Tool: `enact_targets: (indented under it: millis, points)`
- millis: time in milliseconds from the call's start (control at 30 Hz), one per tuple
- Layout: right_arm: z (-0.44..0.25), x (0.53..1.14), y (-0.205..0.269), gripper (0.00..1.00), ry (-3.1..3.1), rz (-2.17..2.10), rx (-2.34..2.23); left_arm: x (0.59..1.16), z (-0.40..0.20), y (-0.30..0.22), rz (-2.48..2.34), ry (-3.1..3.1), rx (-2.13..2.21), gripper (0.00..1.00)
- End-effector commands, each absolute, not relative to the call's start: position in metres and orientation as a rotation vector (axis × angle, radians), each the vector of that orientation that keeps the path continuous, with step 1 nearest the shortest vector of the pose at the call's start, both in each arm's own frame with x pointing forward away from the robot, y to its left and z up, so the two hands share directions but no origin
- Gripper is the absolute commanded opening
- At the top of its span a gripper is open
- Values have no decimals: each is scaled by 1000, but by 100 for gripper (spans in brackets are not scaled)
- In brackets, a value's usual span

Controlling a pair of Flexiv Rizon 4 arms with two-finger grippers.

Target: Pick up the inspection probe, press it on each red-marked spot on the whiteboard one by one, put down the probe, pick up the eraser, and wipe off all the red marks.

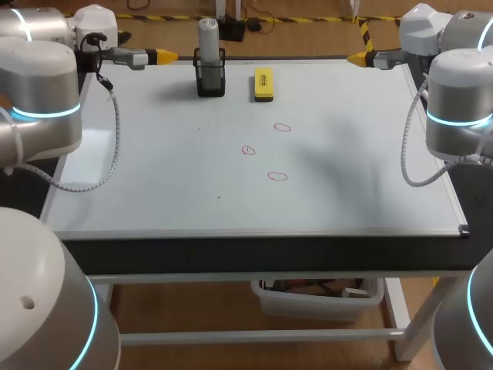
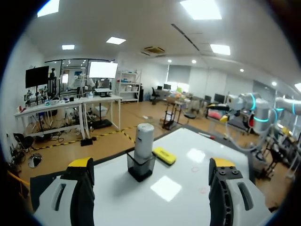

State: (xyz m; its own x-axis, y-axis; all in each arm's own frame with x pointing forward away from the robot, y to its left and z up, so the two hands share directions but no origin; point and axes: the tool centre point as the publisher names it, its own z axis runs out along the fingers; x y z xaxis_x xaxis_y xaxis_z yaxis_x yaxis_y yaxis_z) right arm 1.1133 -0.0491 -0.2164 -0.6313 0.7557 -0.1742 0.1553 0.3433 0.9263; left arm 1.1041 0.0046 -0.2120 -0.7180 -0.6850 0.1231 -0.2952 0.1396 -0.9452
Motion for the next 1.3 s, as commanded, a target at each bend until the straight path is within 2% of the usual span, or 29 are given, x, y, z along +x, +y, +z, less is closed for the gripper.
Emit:
enact_targets:
  millis: [33, 667, 1300]
  points:
    - [-216, 1114, -49, 100, 2011, 1291, 793, 1132, -225, -2, -1680, 2114, -844, 100]
    - [-216, 1114, -49, 100, 2011, 1291, 793, 1206, -244, -38, -2046, 2272, -262, 100]
    - [-216, 1114, -49, 100, 2011, 1291, 793, 1234, -266, -94, -2240, 2241, -158, 100]
